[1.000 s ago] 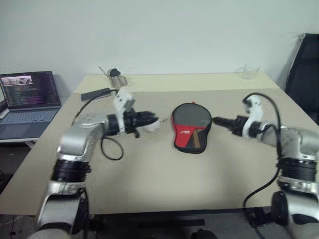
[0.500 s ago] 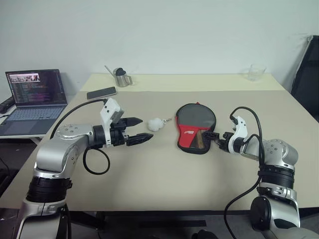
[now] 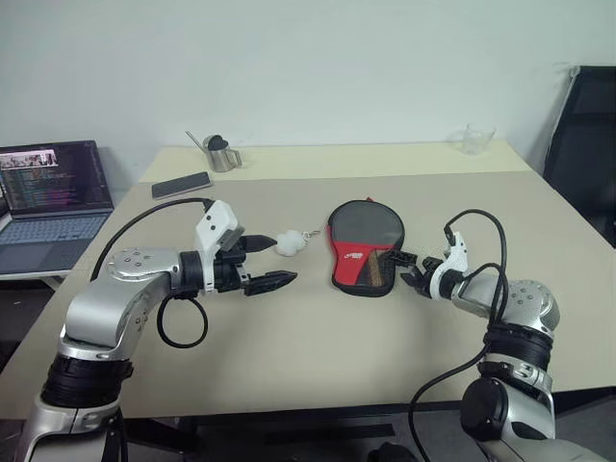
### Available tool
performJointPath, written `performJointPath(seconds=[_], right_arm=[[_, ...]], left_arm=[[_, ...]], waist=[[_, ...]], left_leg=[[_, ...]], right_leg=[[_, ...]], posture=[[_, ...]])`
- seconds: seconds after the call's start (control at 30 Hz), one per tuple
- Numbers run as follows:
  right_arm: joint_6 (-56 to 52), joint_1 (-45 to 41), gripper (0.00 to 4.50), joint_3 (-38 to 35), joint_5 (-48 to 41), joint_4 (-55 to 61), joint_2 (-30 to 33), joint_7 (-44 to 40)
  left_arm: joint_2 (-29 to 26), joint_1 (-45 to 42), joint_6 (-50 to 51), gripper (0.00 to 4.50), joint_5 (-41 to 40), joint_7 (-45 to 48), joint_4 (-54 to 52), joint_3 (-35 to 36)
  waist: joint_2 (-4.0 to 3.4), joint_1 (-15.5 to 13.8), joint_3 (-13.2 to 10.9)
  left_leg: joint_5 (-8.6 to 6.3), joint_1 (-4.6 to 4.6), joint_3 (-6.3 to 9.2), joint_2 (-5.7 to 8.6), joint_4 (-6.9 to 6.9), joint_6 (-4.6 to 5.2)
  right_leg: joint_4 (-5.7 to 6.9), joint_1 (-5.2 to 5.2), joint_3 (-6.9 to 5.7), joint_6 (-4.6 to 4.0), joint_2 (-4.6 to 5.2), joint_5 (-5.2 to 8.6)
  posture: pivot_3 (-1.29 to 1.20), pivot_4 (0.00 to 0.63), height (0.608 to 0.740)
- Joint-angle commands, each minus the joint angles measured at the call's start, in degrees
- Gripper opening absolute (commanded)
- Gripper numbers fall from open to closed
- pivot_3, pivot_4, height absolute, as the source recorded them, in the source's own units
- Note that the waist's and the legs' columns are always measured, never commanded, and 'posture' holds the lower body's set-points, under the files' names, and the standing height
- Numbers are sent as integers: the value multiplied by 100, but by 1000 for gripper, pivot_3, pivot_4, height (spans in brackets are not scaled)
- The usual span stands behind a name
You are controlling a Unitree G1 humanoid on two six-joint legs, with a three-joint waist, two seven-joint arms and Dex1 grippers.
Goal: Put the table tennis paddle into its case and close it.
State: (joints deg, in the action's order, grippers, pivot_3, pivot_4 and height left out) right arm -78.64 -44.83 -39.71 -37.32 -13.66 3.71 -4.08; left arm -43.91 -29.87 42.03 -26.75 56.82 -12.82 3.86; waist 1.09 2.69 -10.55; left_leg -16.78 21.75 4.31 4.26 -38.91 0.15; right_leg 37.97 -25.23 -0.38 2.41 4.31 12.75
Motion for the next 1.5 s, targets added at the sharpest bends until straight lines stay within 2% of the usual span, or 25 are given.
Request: performJointPath(seconds=[0.03,0.23,0.43,0.53,0.9,1.07,1.2,1.4,1.5], right_arm=[[-235,-39,4500,27,-241,44,-372,155],[-290,45,4500,-30,-414,212,-753,368],[-3,67,4500,83,-291,141,-760,522],[102,89,3922,117,-254,83,-726,581],[416,98,112,154,-320,-85,-691,753],[419,109,26,221,-373,-56,-675,793],[-6,200,26,387,-504,151,-545,668],[-1199,676,26,1041,-817,867,90,10],[-1386,1145,26,1750,-1159,1289,624,-430]], left_arm=[[-115,-15,-13,4469,-83,-35,-203,74],[-100,-21,26,4469,-108,-60,-245,50],[-71,-40,75,4469,-129,-89,-300,5],[-73,-53,70,4500,-126,-93,-292,-11],[-88,-106,-47,4500,-50,-63,-183,-116],[-90,-133,-94,4500,-33,-54,-140,-146],[-79,-167,-124,4500,-32,-36,-110,-189],[-82,-221,-198,4500,-2,67,12,-270],[-74,-275,-262,4500,33,133,112,-341]], waist=[[0,28,0],[-1,53,0],[-1,53,0],[-1,53,0],[5,54,4],[6,49,5],[6,49,5],[6,7,5],[6,-9,4]], left_leg=[[0,-1,0,-2,0,0],[-4,-3,2,-9,0,8],[-3,-4,1,-8,0,6],[-4,-8,1,-9,0,7],[-4,-8,1,-9,4,6],[-4,-17,2,-8,4,7],[-4,-17,2,-8,4,7],[-4,3,8,-9,7,7],[-4,12,10,-9,9,8]], right_leg=[[1,0,2,-2,-2,-1],[4,-3,6,-8,-12,-5],[5,-2,10,-9,-13,-5],[7,-1,13,-11,-15,-7],[5,-1,23,-14,-17,-8],[6,9,22,-13,-17,-9],[6,9,23,-14,-18,-9],[-13,1,11,-14,-17,-8],[-27,-1,5,-13,-16,-8]], posture=[[0,150,740],[0,150,740],[0,150,740],[0,150,740],[0,150,740],[0,150,740],[0,150,740],[0,150,740],[0,150,740]])
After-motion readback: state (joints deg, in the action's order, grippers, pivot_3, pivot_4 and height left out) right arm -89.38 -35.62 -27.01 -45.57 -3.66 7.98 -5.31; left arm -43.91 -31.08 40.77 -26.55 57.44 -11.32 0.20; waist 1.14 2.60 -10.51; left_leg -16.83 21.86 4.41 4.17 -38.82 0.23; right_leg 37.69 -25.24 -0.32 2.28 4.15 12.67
